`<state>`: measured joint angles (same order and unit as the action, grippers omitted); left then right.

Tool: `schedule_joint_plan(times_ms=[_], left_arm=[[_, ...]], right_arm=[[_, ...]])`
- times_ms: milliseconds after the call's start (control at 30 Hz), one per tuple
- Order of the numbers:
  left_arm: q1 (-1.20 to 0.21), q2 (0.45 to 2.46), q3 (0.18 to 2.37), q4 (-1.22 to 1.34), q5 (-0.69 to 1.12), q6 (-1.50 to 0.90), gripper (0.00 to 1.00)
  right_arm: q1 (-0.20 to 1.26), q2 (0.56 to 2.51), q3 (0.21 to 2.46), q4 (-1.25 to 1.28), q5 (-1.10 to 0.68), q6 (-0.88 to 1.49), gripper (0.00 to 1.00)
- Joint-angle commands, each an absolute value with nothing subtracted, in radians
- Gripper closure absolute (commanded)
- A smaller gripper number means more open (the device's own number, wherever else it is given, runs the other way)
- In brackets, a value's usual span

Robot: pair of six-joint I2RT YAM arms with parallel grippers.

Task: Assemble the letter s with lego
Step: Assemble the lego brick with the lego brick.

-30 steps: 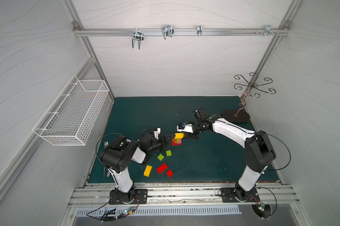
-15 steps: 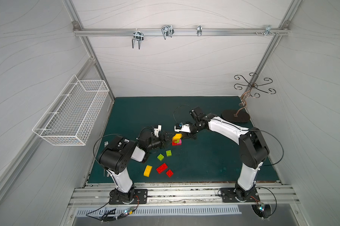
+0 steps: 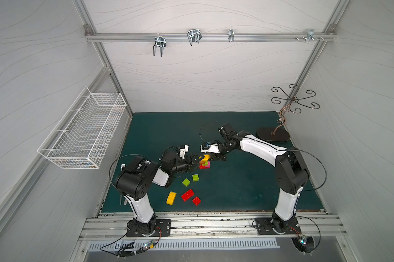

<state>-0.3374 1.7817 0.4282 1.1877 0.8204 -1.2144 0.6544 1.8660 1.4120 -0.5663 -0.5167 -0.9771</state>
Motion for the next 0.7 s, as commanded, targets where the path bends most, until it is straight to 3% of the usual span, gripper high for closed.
schedule_joint_plan(times_ms=[0, 667], left_arm=[[-0.331, 1.811, 0.459, 1.305, 0.852, -1.237, 0.10], [-0.325, 1.822, 0.466, 1.277, 0.870, -1.212, 0.20]], right_arm=[[0.658, 1.885, 1.416, -0.597, -0.543, -0.989, 0.91], [0.653, 1.914, 1.445, -0.632, -0.523, -1.023, 0.91]])
